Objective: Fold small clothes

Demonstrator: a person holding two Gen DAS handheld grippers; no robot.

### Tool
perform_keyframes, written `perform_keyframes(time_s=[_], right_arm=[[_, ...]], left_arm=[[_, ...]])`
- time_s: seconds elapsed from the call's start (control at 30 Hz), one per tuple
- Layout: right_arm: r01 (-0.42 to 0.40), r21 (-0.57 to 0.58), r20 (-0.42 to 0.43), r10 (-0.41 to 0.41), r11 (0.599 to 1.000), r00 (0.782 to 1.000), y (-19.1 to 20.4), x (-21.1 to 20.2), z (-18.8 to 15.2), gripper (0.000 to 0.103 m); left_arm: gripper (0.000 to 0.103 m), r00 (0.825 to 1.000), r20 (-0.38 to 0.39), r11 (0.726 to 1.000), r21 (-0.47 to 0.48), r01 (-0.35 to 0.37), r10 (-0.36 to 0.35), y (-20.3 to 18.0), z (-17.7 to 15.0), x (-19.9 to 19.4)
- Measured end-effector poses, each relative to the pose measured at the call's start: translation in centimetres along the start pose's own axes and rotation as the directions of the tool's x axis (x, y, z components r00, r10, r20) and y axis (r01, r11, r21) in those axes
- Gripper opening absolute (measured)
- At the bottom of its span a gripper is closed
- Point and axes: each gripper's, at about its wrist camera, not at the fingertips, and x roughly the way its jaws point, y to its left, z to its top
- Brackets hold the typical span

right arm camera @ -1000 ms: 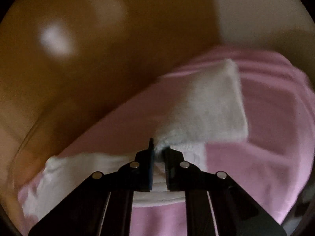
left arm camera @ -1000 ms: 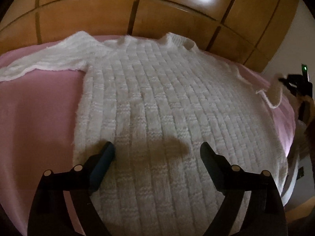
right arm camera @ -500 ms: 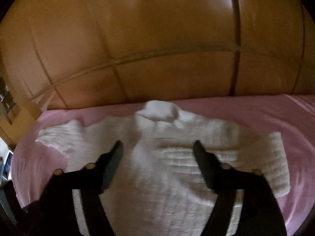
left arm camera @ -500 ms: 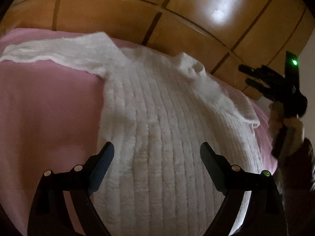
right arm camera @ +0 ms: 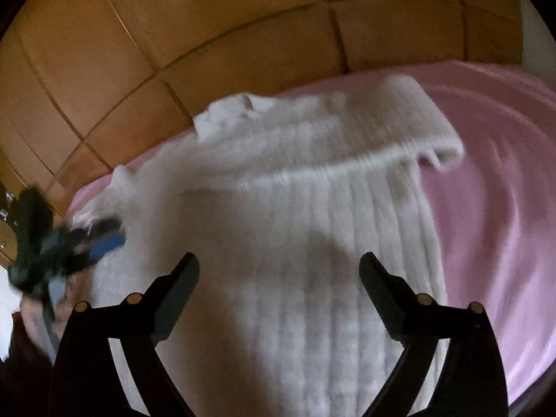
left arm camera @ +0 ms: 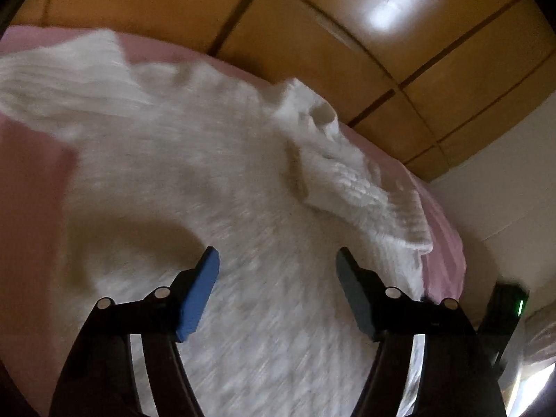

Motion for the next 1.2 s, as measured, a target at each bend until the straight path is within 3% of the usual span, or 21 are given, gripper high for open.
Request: perform_keyframes(time_s=[0.2,0.23,0.27,0.33,0.47,0.6,0.7,0.8,0.97,1.07,1.2], right_arm=[[-0.023,0.071,0.003,0.023,0.997,1.000,-2.1,-0.4,-1.4,0.096],[-0.029,0.079,0.002,0.029,0.996,1.000,-2.3,-0.3,-1.5,0.097],[-0.032,0.085,0.003,0.032,0.996,0.999,-2.4,-0.1,-1.5,0.097],[-0.032,0.086,0.007,0.032,0.996,0.999,-2.4,0.0,-1.5,0.098],[-0.042,0.089,0.021,0.040,0.995,0.999,-2.5,-0.5,-1.4,0.098],[-0.055,0.099,0.041,0.051,0.994,0.998,-2.9,-1.4,-1.3,0.098],[-0.057,0.107,0.075,0.049,0.993,0.996,-3.0,-2.3,-0.7,0.098],[-0.050,0.107,0.116,0.038,0.993,0.993,-2.7,-2.9,0.9,0.098],[-0.010,0.080,0.192,-0.006,0.997,0.981,-1.7,-2.2,5.9,0.098],[0.057,0.079,0.157,-0.069,0.995,0.985,-1.8,0.7,8.4,0.098],[0.137,0.091,-0.009,-0.137,0.986,0.991,-2.8,6.3,8.3,0.097]], left_arm=[[0.068,0.999,-0.031,1.000,0.002,0.007,-0.007,-3.1,2.7,5.4],[0.050,0.999,-0.036,1.000,0.007,0.004,-0.004,-3.6,3.2,6.3],[0.024,0.998,-0.056,1.000,0.016,0.003,-0.002,-4.1,3.6,7.2],[0.006,0.995,-0.095,1.000,0.031,0.003,0.000,-4.6,4.2,8.5],[0.006,0.998,0.037,0.997,0.059,0.043,-0.045,-5.2,6.4,5.1],[0.006,0.990,0.139,0.996,0.085,0.010,-0.022,-4.1,8.2,0.6],[0.006,0.985,0.166,0.994,0.094,-0.058,0.042,-2.6,8.9,-0.5],[0.006,0.987,0.147,0.995,0.072,-0.071,0.060,-0.7,9.2,-0.3],[0.006,0.974,0.152,0.976,0.112,-0.186,0.168,-0.1,9.1,1.4],[0.006,0.953,0.167,0.953,0.126,-0.276,0.254,0.4,9.2,2.4],[0.006,0.923,0.141,0.913,0.151,-0.378,0.359,1.8,8.0,3.9]])
